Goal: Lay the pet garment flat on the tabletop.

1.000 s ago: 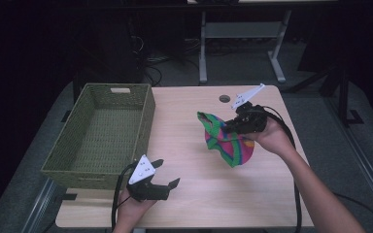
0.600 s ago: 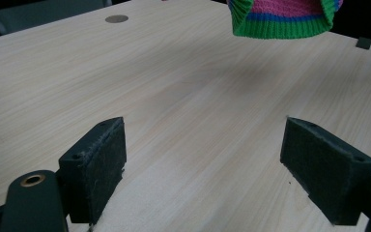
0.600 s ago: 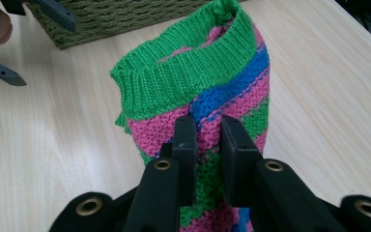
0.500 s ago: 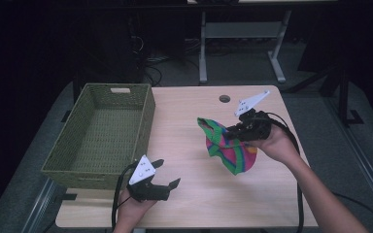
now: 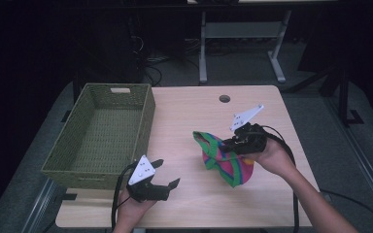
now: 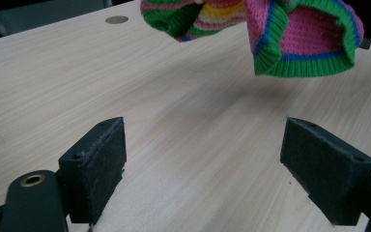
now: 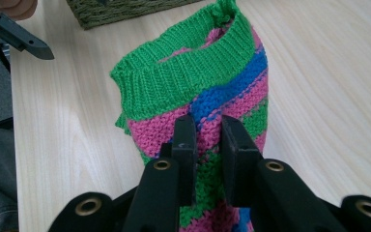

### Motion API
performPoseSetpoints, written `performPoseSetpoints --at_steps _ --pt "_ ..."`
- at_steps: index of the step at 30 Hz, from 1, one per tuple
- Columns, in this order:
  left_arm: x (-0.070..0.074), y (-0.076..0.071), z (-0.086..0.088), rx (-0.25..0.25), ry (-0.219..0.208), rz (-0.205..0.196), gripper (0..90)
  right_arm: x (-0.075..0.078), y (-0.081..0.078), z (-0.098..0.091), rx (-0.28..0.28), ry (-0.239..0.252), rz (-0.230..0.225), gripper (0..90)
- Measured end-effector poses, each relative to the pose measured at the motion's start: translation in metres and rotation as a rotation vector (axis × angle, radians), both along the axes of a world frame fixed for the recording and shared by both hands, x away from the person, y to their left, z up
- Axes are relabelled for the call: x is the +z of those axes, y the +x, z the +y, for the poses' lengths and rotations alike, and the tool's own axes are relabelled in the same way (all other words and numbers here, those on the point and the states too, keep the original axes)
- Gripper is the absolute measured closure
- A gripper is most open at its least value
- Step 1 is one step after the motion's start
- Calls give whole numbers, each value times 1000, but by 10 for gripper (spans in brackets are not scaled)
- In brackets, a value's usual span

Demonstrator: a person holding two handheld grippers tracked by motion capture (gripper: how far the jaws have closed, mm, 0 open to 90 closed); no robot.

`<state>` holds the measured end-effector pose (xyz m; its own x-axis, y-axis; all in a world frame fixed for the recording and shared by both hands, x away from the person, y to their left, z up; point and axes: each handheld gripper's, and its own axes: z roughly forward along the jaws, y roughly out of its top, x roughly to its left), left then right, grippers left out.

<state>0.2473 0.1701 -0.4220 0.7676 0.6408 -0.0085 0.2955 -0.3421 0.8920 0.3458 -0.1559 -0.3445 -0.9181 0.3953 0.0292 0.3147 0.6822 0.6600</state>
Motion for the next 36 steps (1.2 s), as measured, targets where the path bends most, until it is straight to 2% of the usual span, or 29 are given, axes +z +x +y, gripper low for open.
performPoseSetpoints --at_steps 5,10,12,16,22,27,31,32,35,36 --pt "0 0 0 0 1 -1 160 -10 0 7 12 7 16 776" --pt "0 0 0 -2 2 0 160 -24 2 18 15 1 57 772" --pt "0 0 0 -2 2 0 160 -30 3 23 16 -11 65 772" --pt "0 0 -1 -11 13 1 160 -45 6 34 11 -70 70 767" --pt "-1 0 -4 -19 21 4 160 -69 12 48 22 -83 114 754" --pt "-1 0 -3 -19 16 1 160 -81 12 55 44 -100 136 735" --pt "-1 0 -2 -17 10 4 160 -89 10 57 74 -109 140 676" --pt "0 0 -2 -18 11 3 160 -92 8 58 80 -115 159 597" --pt "0 0 -3 -18 13 2 160 -92 7 59 88 -121 158 573" --pt "0 0 -3 -18 12 5 160 -87 5 58 94 -103 142 535"
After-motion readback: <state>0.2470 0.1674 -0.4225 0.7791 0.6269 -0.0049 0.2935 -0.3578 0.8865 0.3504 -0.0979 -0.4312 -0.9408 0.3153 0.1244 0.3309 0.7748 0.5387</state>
